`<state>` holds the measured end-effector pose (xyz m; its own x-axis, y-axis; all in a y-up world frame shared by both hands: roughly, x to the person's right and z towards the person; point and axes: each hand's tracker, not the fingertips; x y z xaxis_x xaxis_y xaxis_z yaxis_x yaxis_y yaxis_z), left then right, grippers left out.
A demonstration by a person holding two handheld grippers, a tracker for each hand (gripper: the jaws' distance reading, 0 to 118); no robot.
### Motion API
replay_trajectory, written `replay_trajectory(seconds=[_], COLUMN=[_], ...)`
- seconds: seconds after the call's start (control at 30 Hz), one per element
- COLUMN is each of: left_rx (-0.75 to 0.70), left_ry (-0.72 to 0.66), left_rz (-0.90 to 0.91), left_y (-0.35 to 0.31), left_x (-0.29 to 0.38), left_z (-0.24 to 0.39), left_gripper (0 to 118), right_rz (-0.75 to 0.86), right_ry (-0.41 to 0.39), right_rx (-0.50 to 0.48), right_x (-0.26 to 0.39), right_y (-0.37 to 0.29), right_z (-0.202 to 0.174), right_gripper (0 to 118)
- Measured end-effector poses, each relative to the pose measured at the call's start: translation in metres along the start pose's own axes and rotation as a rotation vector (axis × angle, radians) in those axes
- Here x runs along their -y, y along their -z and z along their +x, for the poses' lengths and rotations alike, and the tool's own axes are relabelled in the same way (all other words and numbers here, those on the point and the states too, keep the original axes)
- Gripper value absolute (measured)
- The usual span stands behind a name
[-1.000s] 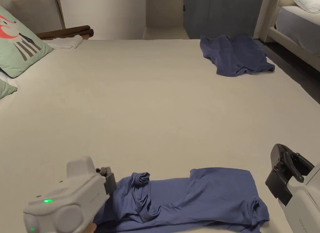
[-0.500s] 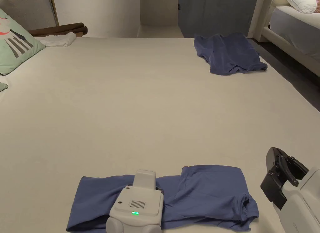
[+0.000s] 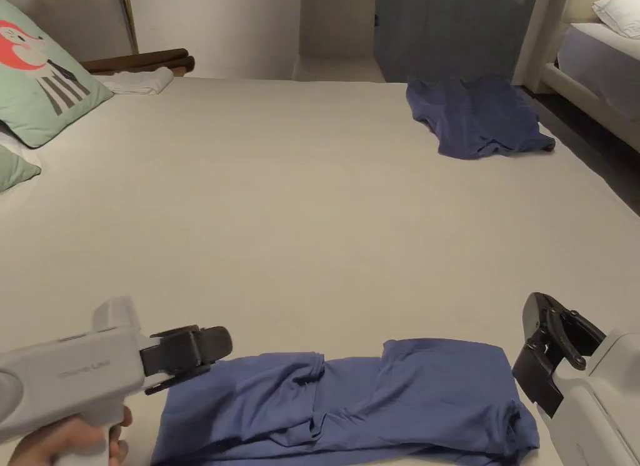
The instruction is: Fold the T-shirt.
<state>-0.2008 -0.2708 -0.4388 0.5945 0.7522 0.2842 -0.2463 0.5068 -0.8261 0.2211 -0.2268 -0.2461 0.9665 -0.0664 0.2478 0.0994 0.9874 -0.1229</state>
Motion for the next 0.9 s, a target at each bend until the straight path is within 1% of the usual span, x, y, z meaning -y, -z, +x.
replay_trajectory(seconds=[0.03, 0.1, 0.13, 0.17, 0.2, 0.23, 0.27, 0.3, 0.33, 0.47, 0.5, 0.57, 0.6, 0.63, 0.67, 0.7, 0.73, 0.77, 0.8, 0.83, 0.9], left_rx=[0.009, -0.04, -0.086, -0.091, -0.107, -0.1, -0.063, -0.03, 0.015, 0.056, 0.061, 0.155, 0.172, 0.202, 0.204, 0.157, 0.123, 0.065, 0.027, 0.118, 0.1], left_ry=[-0.026, -0.014, 0.004, -0.011, -0.051, -0.114, -0.159, -0.181, -0.207, -0.284, -0.298, -0.318, -0.336, -0.376, -0.432, -0.454, -0.447, -0.429, -0.437, -0.464, -0.461], left_rz=[-0.034, -0.036, -0.024, -0.016, -0.026, -0.042, -0.049, -0.045, -0.04, -0.118, -0.142, -0.132, -0.134, -0.144, -0.176, -0.181, -0.172, -0.175, -0.18, -0.16, -0.17], left_y=[-0.01, -0.025, -0.032, -0.036, -0.037, -0.036, -0.033, -0.033, -0.031, -0.006, 0.0, 0.009, 0.014, 0.022, 0.031, 0.037, 0.041, 0.045, 0.047, 0.042, 0.033], left_x=[-0.006, -0.009, -0.006, -0.004, -0.005, -0.004, -0.001, 0.003, 0.005, 0.015, 0.019, 0.019, 0.02, 0.022, 0.023, 0.025, 0.027, 0.029, 0.031, 0.028, 0.023], left_z=[-0.015, -0.038, -0.045, -0.05, -0.059, -0.068, -0.073, -0.074, -0.078, -0.086, -0.087, -0.086, -0.085, -0.086, -0.09, -0.093, -0.093, -0.092, -0.092, -0.095, -0.088], left_gripper=[0, 0, 9, 32, 64, 105, 118, 116, 116, 116, 114, 108, 100, 96, 91, 87, 65, 37, 14, 13, 13], right_rz=[-0.007, -0.017, -0.02, -0.024, -0.028, -0.032, -0.036, -0.039, -0.041, -0.045, -0.045, -0.043, -0.043, -0.043, -0.045, -0.047, -0.049, -0.05, -0.051, -0.051, -0.046], right_ry=[-0.003, -0.015, -0.022, -0.028, -0.033, -0.04, -0.046, -0.052, -0.06, -0.071, -0.073, -0.075, -0.075, -0.074, -0.073, -0.073, -0.073, -0.073, -0.073, -0.076, -0.084], right_rx=[-0.01, -0.023, -0.031, -0.038, -0.042, -0.049, -0.053, -0.055, -0.059, -0.07, -0.071, -0.069, -0.069, -0.068, -0.067, -0.067, -0.066, -0.066, -0.067, -0.067, -0.065], right_x=[0.001, 0.002, 0.002, 0.002, 0.002, 0.002, 0.002, 0.002, 0.002, -0.001, -0.002, -0.004, -0.004, -0.004, -0.004, -0.004, -0.004, -0.004, -0.004, -0.005, -0.007], right_y=[0.002, 0.003, 0.004, 0.004, 0.005, 0.006, 0.007, 0.008, 0.008, 0.01, 0.009, 0.009, 0.009, 0.009, 0.01, 0.01, 0.01, 0.01, 0.009, 0.008, 0.007], right_z=[-0.004, -0.011, -0.015, -0.018, -0.021, -0.024, -0.026, -0.029, -0.031, -0.037, -0.037, -0.038, -0.038, -0.038, -0.038, -0.039, -0.039, -0.039, -0.039, -0.039, -0.038], right_gripper=[0, 0, 0, 0, 0, 0, 0, 0, 0, 0, 0, 0, 0, 0, 0, 0, 0, 0, 0, 0, 0])
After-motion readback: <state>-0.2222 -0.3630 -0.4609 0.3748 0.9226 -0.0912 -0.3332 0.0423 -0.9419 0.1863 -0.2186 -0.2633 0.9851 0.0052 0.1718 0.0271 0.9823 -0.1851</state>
